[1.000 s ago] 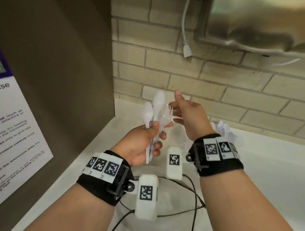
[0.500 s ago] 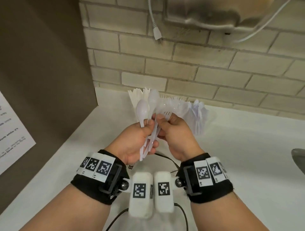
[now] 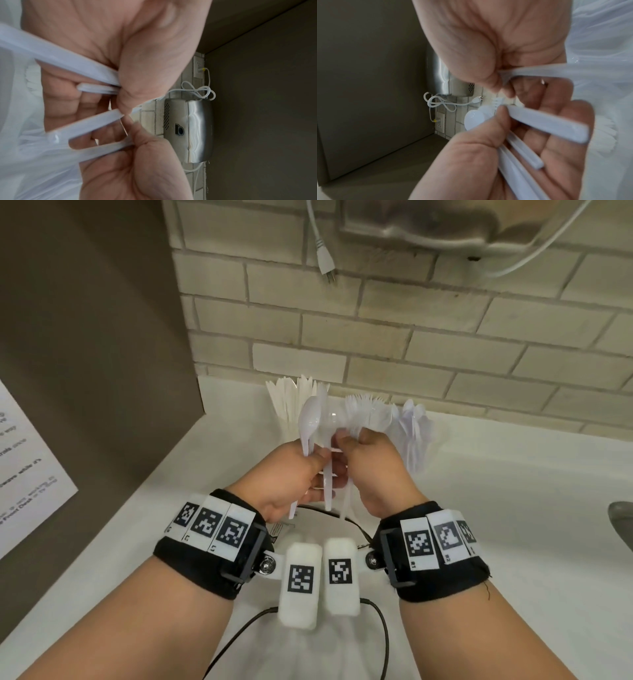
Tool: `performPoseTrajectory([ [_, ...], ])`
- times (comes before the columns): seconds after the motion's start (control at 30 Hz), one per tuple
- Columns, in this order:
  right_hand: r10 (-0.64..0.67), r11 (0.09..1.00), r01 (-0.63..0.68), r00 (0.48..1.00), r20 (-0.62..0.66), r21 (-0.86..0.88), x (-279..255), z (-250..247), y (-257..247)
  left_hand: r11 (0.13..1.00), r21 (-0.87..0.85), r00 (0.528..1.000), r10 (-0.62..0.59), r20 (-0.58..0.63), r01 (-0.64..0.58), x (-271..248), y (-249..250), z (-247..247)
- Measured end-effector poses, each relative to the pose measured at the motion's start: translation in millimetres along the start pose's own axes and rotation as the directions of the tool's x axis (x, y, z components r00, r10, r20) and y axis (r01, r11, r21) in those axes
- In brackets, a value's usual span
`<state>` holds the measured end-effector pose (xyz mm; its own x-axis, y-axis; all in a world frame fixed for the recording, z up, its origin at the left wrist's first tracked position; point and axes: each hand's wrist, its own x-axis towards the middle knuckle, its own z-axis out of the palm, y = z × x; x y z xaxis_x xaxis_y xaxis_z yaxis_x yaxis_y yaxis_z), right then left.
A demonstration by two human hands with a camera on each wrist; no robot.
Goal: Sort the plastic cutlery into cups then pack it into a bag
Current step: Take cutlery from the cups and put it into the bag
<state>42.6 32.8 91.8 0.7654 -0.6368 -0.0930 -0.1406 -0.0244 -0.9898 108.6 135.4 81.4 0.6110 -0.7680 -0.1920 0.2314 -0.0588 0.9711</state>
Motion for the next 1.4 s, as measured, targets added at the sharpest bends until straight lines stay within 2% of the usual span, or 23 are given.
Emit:
performPoseTrajectory([
  [0.07, 0.0, 0.999, 0.006, 0.994, -0.113, 0.053, 5, -2, -3, 1.0, 0.023, 1.0, -0.006, -0.03, 0.006, 1, 1, -3],
  [0.13, 0.011, 0.999, -0.003, 0.985, -0.174, 0.048, 10, -7, -4, 0.999, 0.035, 0.998, 0.001, -0.065, 0.001, 0, 1, -7],
  [0.27, 0.152, 0.942, -0.119, 0.985, -0.085, 0.314, 12, -15, -8, 0.997, 0.073, 0.993, 0.037, -0.108, -0.029, 2, -1, -13],
  [0.3, 0.176, 0.93, -0.148, 0.983, -0.055, 0.337, 11, -15, -9, 0.996, 0.083, 0.993, 0.041, -0.114, -0.032, 1, -2, -13],
  [0.5, 0.182, 0.896, -0.198, 0.98, 0.078, 0.397, 13, -11, -11, 0.991, 0.13, 0.998, 0.022, -0.067, -0.013, -1, -4, -9],
  [0.63, 0.161, 0.884, -0.17, 0.985, 0.057, 0.436, 12, -7, -7, 0.988, 0.151, 1.0, 0.017, 0.005, -0.017, -2, -4, -5],
  [0.83, 0.127, 0.893, -0.139, 0.99, 0.058, 0.427, 10, -9, -6, 0.999, 0.034, 0.996, 0.004, 0.085, -0.007, -1, -9, -5],
  [0.9, 0.111, 0.897, -0.131, 0.991, 0.073, 0.422, 12, -11, -5, 1.0, 0.003, 0.998, -0.019, 0.062, 0.019, 1, -12, -6],
  [0.97, 0.105, 0.906, -0.122, 0.992, 0.063, 0.406, 19, -14, -3, 0.999, -0.015, 0.999, -0.041, -0.015, 0.041, 5, -13, -9],
  [1.03, 0.088, 0.927, -0.083, 0.996, 0.004, 0.365, 31, -23, -3, 0.999, -0.004, 0.994, -0.041, -0.1, 0.041, 9, -15, -14],
  [1.13, -0.016, 0.945, 0.055, 0.992, -0.122, 0.323, 59, -43, -13, 0.999, -0.023, 0.992, -0.033, -0.118, 0.031, 12, -15, -22],
  [1.23, -0.216, 0.927, 0.277, 0.945, -0.247, 0.251, 90, -53, -27, 0.999, -0.035, 0.995, -0.032, -0.091, 0.028, 15, -13, -26],
  [1.3, -0.322, 0.901, 0.39, 0.894, -0.312, 0.188, 109, -52, -30, 0.99, -0.134, 0.997, -0.053, -0.053, 0.045, 17, -12, -28],
  [1.4, -0.345, 0.896, 0.412, 0.88, -0.326, 0.166, 137, -48, -14, 0.949, -0.302, 0.996, -0.067, 0.067, 0.084, 19, -12, -32],
])
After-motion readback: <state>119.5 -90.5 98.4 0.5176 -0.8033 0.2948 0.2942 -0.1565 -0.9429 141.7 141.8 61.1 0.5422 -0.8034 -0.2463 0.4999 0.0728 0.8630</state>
